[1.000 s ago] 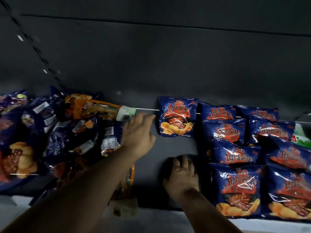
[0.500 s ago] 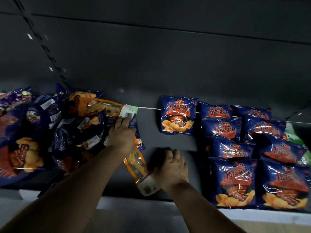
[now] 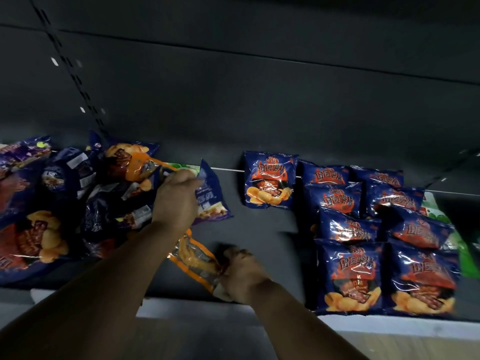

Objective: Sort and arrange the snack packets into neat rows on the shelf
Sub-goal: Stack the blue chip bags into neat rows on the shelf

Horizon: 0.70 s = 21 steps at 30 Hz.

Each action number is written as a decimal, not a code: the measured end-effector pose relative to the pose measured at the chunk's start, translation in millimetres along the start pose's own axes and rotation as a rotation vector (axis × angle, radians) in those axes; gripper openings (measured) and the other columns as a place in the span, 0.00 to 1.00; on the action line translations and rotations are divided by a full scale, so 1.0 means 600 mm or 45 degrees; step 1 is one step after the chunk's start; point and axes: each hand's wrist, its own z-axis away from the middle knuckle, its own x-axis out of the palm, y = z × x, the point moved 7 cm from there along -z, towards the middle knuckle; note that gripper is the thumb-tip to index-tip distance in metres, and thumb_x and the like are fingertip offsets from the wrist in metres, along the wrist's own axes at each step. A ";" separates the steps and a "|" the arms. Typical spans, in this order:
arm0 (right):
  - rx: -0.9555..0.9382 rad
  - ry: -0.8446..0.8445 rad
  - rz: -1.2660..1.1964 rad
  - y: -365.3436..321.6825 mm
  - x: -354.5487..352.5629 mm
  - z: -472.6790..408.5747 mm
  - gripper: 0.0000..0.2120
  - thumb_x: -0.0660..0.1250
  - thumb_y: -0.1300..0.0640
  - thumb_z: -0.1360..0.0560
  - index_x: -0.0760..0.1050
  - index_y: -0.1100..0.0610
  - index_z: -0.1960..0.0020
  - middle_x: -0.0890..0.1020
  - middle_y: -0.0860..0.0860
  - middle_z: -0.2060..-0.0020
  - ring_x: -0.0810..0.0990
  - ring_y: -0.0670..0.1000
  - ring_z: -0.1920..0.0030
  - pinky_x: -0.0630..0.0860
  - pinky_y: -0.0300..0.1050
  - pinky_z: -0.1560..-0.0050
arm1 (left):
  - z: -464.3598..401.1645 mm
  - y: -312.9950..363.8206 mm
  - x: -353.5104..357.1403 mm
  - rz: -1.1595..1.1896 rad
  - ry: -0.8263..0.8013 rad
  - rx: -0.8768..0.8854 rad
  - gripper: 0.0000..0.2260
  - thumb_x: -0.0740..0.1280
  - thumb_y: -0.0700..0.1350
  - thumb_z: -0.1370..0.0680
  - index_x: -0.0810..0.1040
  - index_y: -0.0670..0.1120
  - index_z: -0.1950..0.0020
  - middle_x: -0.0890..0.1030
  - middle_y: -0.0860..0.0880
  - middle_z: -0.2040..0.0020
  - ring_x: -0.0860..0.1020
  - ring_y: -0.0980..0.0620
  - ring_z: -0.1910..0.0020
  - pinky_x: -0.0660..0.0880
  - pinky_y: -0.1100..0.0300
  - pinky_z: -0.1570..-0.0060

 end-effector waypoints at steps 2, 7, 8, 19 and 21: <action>-0.095 -0.005 -0.025 -0.023 0.002 0.003 0.22 0.62 0.54 0.23 0.66 0.54 0.29 0.72 0.55 0.32 0.69 0.57 0.32 0.67 0.45 0.34 | -0.010 0.013 -0.035 0.163 0.169 -0.096 0.14 0.62 0.27 0.27 0.82 0.38 0.47 0.79 0.40 0.47 0.77 0.42 0.48 0.74 0.59 0.45; -0.010 0.361 -0.309 -0.018 -0.047 0.000 0.17 0.63 0.56 0.23 0.71 0.54 0.35 0.77 0.53 0.40 0.75 0.54 0.39 0.71 0.41 0.44 | -0.022 0.023 -0.063 0.700 0.173 -0.441 0.15 0.59 0.32 0.22 0.83 0.46 0.51 0.78 0.50 0.48 0.76 0.55 0.49 0.68 0.77 0.50; 0.084 0.474 -0.521 -0.001 -0.063 -0.002 0.14 0.64 0.57 0.23 0.73 0.56 0.38 0.79 0.53 0.44 0.77 0.54 0.43 0.71 0.41 0.48 | -0.021 0.014 -0.052 0.889 0.113 -0.595 0.15 0.59 0.34 0.22 0.82 0.49 0.52 0.80 0.48 0.48 0.78 0.52 0.49 0.73 0.69 0.50; 0.119 0.019 -2.137 0.019 -0.055 -0.005 0.29 0.69 0.40 0.40 0.78 0.57 0.45 0.85 0.53 0.55 0.83 0.51 0.55 0.79 0.47 0.50 | 0.052 0.040 0.046 1.925 -0.302 -1.251 0.11 0.56 0.38 0.19 0.77 0.42 0.52 0.81 0.43 0.57 0.80 0.47 0.60 0.76 0.53 0.55; 0.108 0.074 -2.240 0.026 -0.059 -0.004 0.29 0.72 0.49 0.38 0.76 0.60 0.40 0.85 0.55 0.53 0.83 0.52 0.56 0.80 0.46 0.55 | 0.062 0.038 0.052 2.006 -0.307 -1.294 0.11 0.55 0.40 0.19 0.76 0.42 0.52 0.80 0.43 0.56 0.79 0.47 0.60 0.75 0.54 0.56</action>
